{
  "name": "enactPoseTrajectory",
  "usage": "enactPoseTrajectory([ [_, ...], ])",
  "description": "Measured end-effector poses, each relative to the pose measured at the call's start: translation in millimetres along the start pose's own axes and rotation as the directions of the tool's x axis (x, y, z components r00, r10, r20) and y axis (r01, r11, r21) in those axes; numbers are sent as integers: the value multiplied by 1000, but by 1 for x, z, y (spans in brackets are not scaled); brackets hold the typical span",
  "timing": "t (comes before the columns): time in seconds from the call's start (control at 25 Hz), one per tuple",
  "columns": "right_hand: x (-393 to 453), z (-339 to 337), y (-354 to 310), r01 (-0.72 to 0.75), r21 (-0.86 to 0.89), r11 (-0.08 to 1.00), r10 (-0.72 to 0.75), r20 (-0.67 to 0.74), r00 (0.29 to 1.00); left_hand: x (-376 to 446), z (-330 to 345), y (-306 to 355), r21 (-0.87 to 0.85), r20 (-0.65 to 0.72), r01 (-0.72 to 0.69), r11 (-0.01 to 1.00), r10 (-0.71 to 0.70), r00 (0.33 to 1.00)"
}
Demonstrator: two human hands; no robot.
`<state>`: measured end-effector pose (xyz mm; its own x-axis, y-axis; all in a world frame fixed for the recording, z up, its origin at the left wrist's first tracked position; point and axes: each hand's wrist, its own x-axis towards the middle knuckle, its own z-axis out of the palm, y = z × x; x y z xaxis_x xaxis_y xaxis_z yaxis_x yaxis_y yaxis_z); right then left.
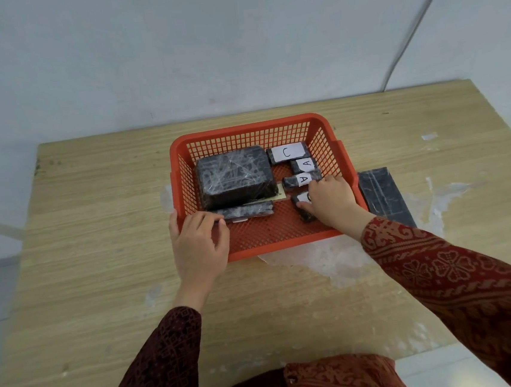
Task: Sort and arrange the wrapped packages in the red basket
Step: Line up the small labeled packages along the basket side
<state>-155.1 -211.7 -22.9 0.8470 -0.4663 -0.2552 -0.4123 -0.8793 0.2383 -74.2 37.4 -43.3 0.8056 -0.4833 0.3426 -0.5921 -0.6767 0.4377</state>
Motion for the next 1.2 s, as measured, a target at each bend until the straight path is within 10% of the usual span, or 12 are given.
enactPoseTrajectory([
  [0.44, -8, -6, -1, -20, 270, 963, 18, 10, 1000, -1, -3, 1, -3, 12, 9, 1000, -9, 1000],
  [0.72, -1, -7, -46, 466, 302, 831, -452, -119, 884, 11, -8, 11, 75, 237, -52, 996, 33, 971],
  [1.0, 19, -2, -61, 484, 157, 861, -466, -140, 874, -6, -15, 12, 35, 170, -70, 997, 63, 983],
  [1.2, 18, -15, -39, 413, 388, 824, -452, 11, 892, -18, -11, 6, 41, 162, -85, 996, 77, 984],
])
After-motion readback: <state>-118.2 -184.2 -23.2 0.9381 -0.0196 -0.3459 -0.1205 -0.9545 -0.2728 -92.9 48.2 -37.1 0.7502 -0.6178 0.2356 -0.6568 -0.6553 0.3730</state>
